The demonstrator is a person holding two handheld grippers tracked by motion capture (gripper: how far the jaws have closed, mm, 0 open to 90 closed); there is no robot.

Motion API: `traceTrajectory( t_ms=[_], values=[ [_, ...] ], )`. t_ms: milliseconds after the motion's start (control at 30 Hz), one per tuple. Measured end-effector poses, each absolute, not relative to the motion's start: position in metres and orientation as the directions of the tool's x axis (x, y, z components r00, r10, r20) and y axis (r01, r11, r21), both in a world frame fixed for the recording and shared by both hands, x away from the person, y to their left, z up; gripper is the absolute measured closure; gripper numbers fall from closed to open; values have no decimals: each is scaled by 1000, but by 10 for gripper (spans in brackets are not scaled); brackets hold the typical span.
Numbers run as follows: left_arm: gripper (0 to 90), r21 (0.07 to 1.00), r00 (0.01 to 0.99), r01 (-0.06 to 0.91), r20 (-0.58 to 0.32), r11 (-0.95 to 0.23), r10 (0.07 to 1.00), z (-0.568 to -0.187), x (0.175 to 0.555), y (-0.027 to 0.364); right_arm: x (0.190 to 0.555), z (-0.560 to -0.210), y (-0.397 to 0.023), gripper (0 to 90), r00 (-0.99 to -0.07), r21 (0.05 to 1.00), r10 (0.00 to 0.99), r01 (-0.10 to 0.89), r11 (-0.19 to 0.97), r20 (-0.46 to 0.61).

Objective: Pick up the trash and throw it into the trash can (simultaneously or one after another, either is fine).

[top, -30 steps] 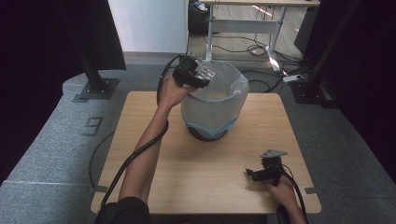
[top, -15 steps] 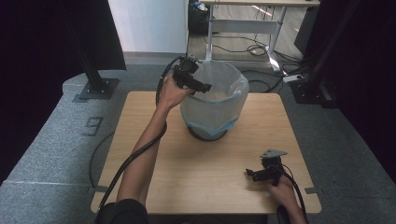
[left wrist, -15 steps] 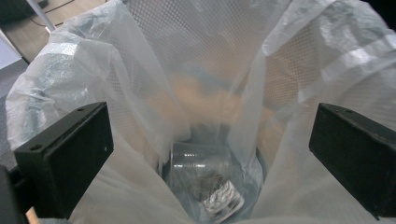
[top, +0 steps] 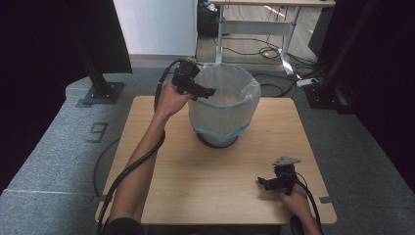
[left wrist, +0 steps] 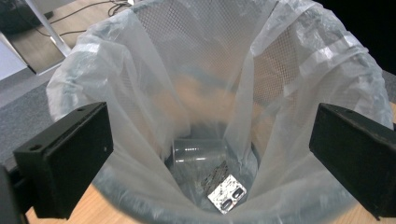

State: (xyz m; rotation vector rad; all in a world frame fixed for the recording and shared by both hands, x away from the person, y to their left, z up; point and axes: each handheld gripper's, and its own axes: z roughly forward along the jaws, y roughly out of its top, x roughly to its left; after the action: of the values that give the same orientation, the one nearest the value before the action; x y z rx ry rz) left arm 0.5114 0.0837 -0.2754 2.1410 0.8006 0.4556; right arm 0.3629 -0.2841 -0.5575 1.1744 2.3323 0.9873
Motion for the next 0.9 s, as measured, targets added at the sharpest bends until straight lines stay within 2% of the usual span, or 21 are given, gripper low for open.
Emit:
traceTrajectory(
  t_ms=[900],
  values=[
    [0,816,733,366,42,-447,679,-294,477,130,363,-557,-284,0,-596,718,803,560,414,2]
  ],
)
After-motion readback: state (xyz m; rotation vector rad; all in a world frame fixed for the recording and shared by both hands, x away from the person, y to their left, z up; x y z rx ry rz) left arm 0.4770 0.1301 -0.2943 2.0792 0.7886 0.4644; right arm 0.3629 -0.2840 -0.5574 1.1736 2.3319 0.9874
